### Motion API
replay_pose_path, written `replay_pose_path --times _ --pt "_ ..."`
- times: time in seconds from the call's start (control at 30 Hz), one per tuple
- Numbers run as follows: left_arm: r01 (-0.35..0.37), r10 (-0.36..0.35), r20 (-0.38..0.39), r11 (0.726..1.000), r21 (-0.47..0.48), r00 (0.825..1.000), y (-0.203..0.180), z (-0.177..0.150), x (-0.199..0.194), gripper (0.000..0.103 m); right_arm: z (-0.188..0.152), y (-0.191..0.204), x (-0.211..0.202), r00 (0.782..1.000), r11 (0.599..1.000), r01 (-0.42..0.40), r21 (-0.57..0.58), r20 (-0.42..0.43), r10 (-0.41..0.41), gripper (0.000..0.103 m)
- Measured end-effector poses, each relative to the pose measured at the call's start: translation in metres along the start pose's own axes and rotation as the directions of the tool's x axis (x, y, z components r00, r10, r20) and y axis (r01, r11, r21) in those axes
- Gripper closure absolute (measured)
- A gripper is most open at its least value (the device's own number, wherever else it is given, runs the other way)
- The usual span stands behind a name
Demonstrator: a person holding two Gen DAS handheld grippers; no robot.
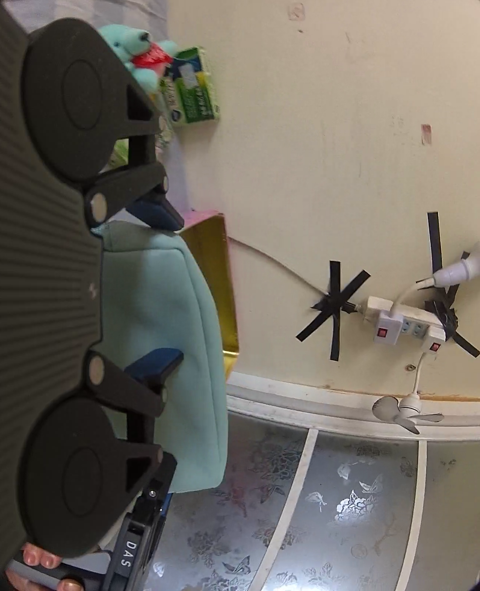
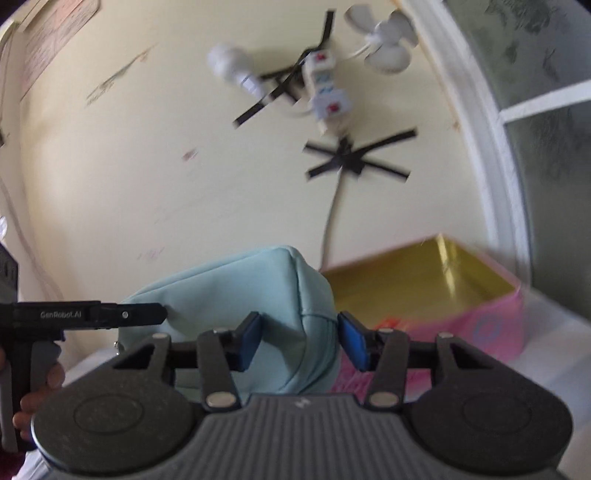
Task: Organize objects
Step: 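Lower the teal pouch into the pink tin and open the left gripper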
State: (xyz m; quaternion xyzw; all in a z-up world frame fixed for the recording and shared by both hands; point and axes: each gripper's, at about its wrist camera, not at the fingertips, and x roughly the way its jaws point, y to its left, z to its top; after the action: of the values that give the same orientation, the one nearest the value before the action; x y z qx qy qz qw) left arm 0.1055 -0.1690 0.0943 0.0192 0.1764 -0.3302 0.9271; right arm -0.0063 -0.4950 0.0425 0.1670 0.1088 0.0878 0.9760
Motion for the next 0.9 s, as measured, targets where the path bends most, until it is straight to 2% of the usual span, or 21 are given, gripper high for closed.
replay_pose_path --times 0.1,0.2,0.3,0.33,0.4,0.5,0.73,0.9 --pt "-0.022 0.022 0.008 0.999 0.024 1.000 -0.013 0.011 0.044 0.031 0.011 -0.026 0.029 0.998 0.998 0.060 0.030 0.020 -0.061 0.056" --pt "-0.077 0.077 0.003 0.996 0.050 0.997 -0.024 0.012 0.079 0.031 0.012 -0.044 0.062 0.992 0.992 0.127 0.020 0.009 -0.127 0.055" --pt "-0.143 0.144 -0.002 0.985 0.100 0.990 -0.035 0.007 0.109 0.029 0.006 -0.056 0.090 0.983 0.983 0.182 0.026 0.029 -0.183 0.042" --pt "-0.179 0.181 -0.005 0.977 0.118 0.983 -0.039 0.004 0.116 0.029 0.003 -0.058 0.095 0.976 0.977 0.212 0.019 0.055 -0.213 0.030" --pt "-0.217 0.219 -0.008 0.970 0.114 0.976 -0.041 0.001 0.123 0.023 -0.002 -0.059 0.099 0.950 0.952 0.306 -0.032 0.084 -0.302 0.021" --pt "-0.221 0.222 -0.009 0.972 0.086 0.975 -0.043 -0.005 0.119 0.019 -0.005 -0.061 0.088 0.941 0.945 0.322 -0.054 0.128 -0.313 0.021" --pt "-0.241 0.245 -0.022 0.965 0.102 0.969 -0.055 -0.008 0.090 0.019 -0.009 -0.057 0.078 0.945 0.949 0.312 -0.049 0.123 -0.304 0.020" --pt "-0.234 0.240 -0.073 0.969 0.073 0.968 -0.056 -0.012 0.064 0.019 -0.012 -0.047 0.069 0.949 0.952 0.303 -0.037 0.103 -0.298 0.020"
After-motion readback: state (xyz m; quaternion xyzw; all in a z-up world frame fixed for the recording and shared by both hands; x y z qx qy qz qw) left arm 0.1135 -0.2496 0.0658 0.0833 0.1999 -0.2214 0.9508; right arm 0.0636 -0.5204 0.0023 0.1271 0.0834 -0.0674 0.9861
